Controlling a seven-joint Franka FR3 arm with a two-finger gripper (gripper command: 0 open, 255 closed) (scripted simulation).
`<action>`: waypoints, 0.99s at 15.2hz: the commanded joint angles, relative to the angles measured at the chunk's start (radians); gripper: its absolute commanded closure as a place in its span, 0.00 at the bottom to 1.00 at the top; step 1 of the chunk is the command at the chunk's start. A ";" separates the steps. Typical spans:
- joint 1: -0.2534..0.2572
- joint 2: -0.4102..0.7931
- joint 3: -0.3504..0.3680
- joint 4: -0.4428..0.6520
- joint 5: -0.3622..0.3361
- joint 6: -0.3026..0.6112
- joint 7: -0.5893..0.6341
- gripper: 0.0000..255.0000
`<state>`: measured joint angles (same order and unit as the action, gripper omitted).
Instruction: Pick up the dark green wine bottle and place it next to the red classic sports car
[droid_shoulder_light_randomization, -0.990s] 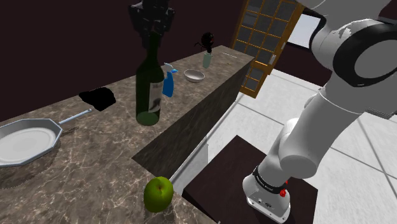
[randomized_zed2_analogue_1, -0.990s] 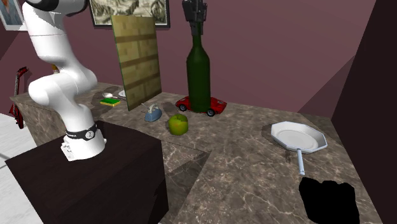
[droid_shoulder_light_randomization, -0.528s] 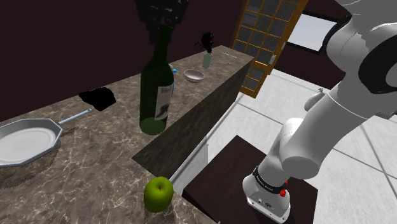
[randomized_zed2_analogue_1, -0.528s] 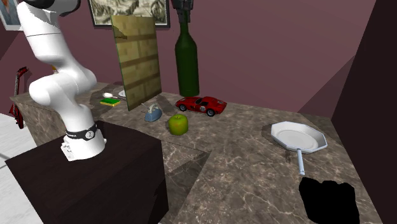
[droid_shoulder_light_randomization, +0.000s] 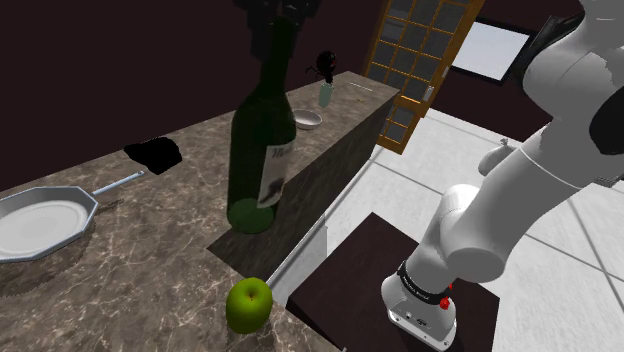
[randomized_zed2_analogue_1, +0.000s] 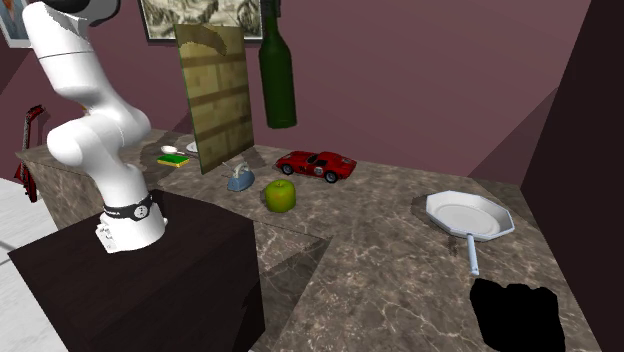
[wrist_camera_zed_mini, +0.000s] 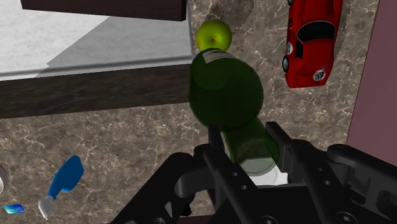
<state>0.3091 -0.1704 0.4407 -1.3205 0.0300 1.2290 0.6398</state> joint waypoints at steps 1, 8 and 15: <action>0.017 0.000 0.028 0.038 0.003 -0.039 0.048 1.00; 0.093 0.083 0.174 0.261 -0.040 -0.193 0.255 1.00; 0.193 0.185 0.304 0.426 -0.127 -0.288 0.433 1.00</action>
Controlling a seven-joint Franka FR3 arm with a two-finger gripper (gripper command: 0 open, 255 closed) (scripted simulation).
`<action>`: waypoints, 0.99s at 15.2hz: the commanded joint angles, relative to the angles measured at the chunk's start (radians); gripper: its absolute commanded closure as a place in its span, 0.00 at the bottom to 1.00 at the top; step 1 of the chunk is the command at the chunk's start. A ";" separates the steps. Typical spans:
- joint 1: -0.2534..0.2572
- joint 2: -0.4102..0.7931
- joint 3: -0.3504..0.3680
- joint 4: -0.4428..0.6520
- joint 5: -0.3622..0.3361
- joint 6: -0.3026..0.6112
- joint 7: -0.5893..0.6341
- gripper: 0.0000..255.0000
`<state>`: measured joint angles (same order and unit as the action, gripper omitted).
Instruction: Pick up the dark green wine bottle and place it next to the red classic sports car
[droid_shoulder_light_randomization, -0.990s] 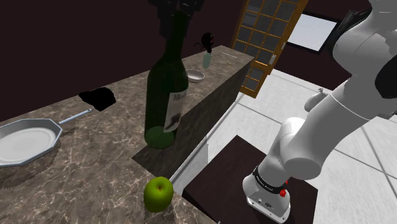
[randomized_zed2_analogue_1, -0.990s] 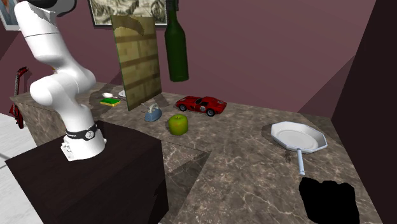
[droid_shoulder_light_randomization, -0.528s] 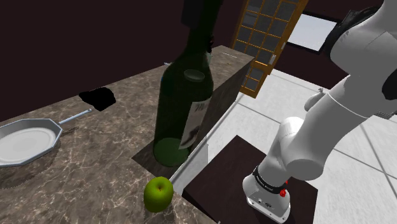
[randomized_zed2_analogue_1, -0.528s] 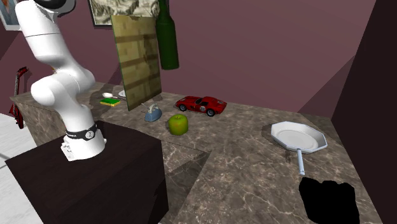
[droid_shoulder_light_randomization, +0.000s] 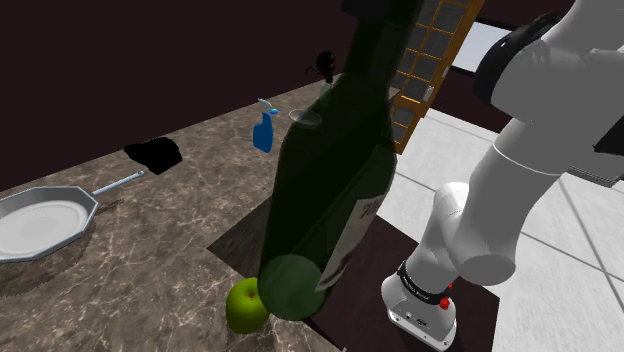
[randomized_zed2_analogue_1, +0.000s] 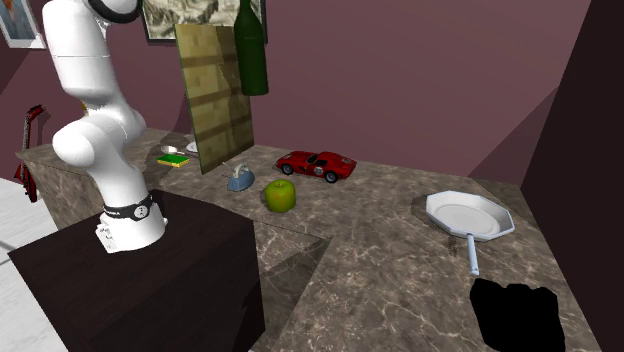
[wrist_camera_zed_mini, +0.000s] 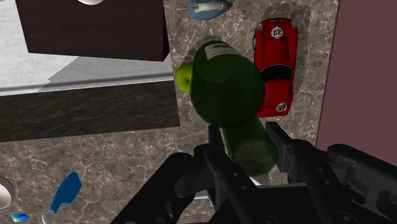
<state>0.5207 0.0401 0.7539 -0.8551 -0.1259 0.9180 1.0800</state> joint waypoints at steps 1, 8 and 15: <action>-0.042 -0.063 -0.026 -0.097 0.064 0.054 -0.026 1.00; -0.086 -0.238 -0.124 -0.388 0.187 0.211 -0.110 1.00; -0.082 -0.343 -0.172 -0.595 0.238 0.328 -0.154 1.00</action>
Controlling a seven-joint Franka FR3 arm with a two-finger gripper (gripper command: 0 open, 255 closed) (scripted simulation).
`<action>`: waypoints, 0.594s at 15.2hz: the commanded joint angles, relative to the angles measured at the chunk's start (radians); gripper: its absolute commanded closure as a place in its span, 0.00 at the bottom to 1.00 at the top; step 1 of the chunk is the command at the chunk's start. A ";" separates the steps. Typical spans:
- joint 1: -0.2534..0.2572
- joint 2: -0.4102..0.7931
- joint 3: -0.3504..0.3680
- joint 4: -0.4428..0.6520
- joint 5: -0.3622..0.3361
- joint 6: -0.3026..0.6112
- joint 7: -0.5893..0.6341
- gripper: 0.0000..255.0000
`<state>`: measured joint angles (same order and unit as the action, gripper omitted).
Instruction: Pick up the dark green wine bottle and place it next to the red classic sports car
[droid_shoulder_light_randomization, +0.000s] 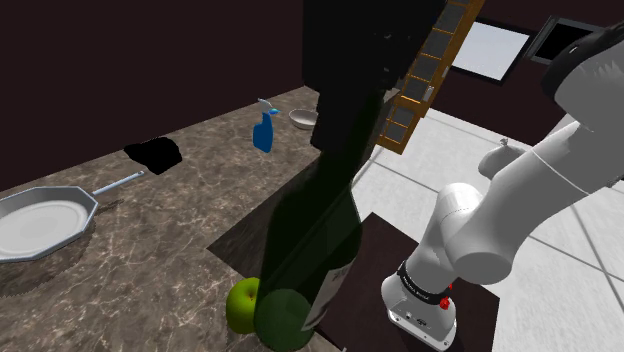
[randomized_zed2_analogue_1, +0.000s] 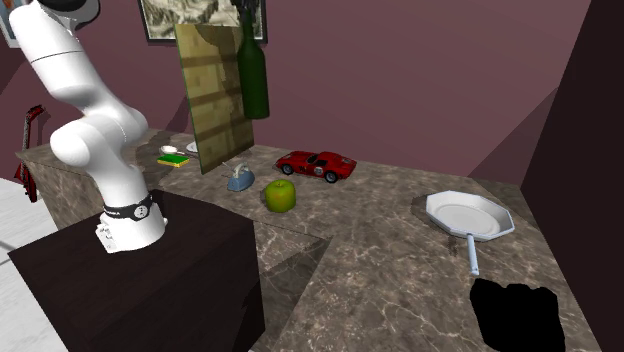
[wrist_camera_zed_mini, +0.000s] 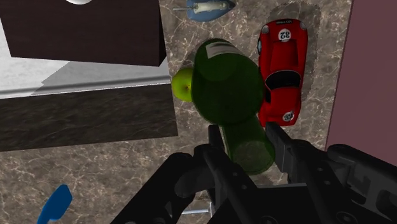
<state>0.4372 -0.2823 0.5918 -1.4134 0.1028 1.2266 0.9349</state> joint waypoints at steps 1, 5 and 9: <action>0.003 -0.033 -0.014 -0.063 0.015 0.034 -0.013 1.00; 0.009 -0.076 -0.028 -0.161 0.033 0.093 -0.029 1.00; 0.016 -0.113 -0.038 -0.250 0.047 0.149 -0.041 1.00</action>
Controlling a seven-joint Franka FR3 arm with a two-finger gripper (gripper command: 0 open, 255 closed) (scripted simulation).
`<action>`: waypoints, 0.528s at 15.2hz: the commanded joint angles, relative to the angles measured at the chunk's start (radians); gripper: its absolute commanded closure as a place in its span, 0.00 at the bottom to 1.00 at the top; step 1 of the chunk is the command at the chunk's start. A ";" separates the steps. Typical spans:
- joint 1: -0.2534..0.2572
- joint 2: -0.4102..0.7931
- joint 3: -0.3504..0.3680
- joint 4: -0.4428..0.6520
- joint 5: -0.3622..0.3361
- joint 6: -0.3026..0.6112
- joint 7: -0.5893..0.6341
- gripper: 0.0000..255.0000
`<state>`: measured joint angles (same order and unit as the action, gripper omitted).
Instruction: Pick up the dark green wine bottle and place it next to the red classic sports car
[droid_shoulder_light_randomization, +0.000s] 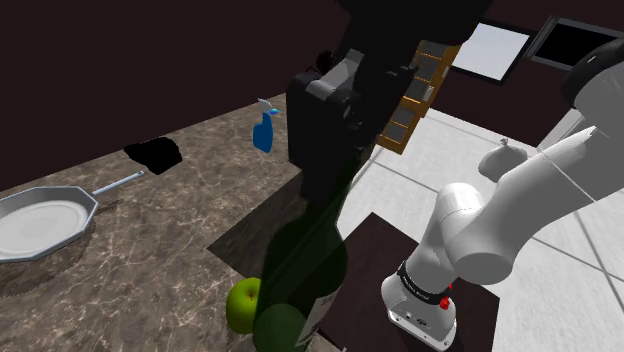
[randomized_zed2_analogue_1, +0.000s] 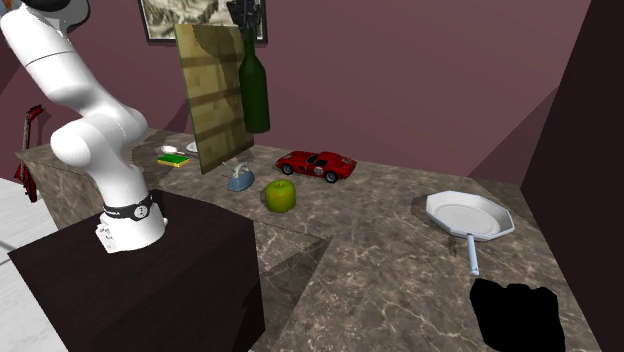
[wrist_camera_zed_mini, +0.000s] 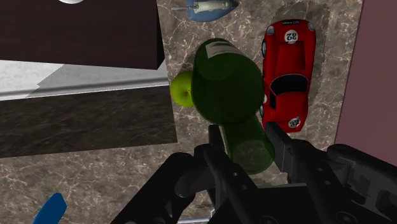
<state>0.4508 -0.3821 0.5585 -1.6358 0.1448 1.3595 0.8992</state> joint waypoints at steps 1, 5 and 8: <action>0.004 -0.022 -0.006 -0.049 0.008 0.030 -0.008 1.00; 0.011 -0.051 -0.011 -0.131 0.020 0.084 -0.017 1.00; 0.016 -0.071 -0.012 -0.188 0.028 0.123 -0.022 1.00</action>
<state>0.4645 -0.4446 0.5463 -1.8003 0.1695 1.4661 0.8783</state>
